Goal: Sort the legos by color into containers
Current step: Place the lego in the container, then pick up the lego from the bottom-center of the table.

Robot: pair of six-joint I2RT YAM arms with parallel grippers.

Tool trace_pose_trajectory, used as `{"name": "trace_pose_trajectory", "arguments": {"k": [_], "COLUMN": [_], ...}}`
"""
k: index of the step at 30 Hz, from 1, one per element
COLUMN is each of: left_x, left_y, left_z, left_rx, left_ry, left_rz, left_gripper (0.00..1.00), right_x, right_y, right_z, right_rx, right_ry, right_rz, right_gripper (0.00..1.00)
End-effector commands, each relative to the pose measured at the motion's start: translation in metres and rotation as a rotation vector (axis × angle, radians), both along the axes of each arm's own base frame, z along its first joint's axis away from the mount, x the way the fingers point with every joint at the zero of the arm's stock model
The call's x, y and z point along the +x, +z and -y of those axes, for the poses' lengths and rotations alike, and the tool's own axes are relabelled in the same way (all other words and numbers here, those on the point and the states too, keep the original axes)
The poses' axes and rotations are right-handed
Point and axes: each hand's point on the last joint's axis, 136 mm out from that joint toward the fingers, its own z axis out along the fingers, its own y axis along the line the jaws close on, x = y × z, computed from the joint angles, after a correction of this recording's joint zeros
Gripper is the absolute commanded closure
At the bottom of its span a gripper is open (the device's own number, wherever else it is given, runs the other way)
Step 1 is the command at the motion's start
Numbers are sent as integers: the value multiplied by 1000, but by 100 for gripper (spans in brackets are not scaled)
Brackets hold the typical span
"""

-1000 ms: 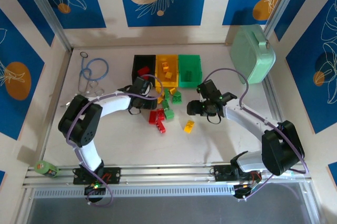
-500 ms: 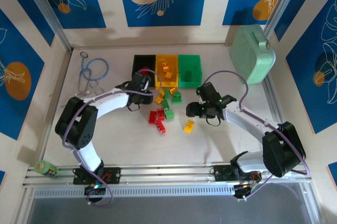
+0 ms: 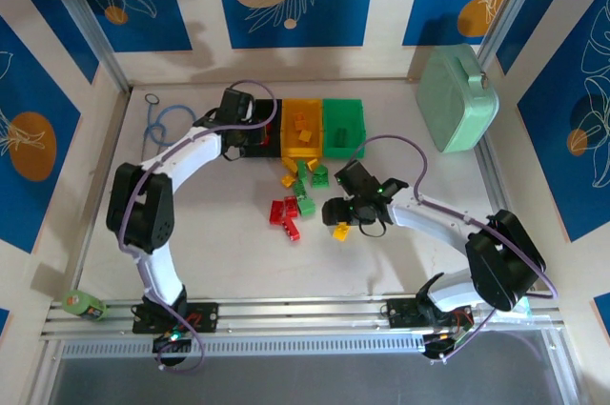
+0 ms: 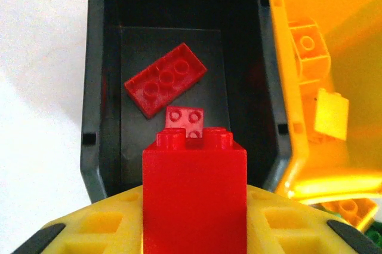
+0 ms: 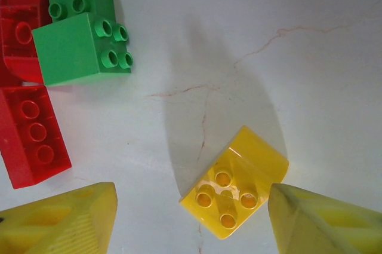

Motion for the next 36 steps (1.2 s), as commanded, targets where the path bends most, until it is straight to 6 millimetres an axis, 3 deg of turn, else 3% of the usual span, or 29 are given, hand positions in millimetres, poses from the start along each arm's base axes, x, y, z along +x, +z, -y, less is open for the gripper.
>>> {"name": "trace_pose_trajectory", "arguments": {"k": [1, 9, 13, 17, 22, 28, 36], "left_x": [5, 22, 22, 17, -1, -33, -76], "left_y": [-17, -25, -20, -6, 16, 28, 23], "left_z": [-8, -3, 2, -1, -7, -14, -21], "left_rx": [58, 60, 52, 46, 21, -17, -49], "left_ry": [-1, -8, -30, -16, 0, 16, 27], "left_rz": [-54, -64, -89, -56, 0, 44, 48], "left_gripper": [64, 60, 32, 28, 28, 29, 31], "right_x": [-2, -7, -8, -8, -10, -18, -21], "right_y": [4, 6, 5, 4, 6, -1, -26], "right_z": [3, 10, 13, 12, 13, 15, 6], "right_rx": [-10, -32, -48, -50, -73, -90, -111], "right_ry": [-24, -30, -45, -49, -43, -49, -72], "right_rz": [7, 9, 3, 1, -5, -38, -127], "right_gripper": [32, 29, 16, 12, 12, 13, 20]}}
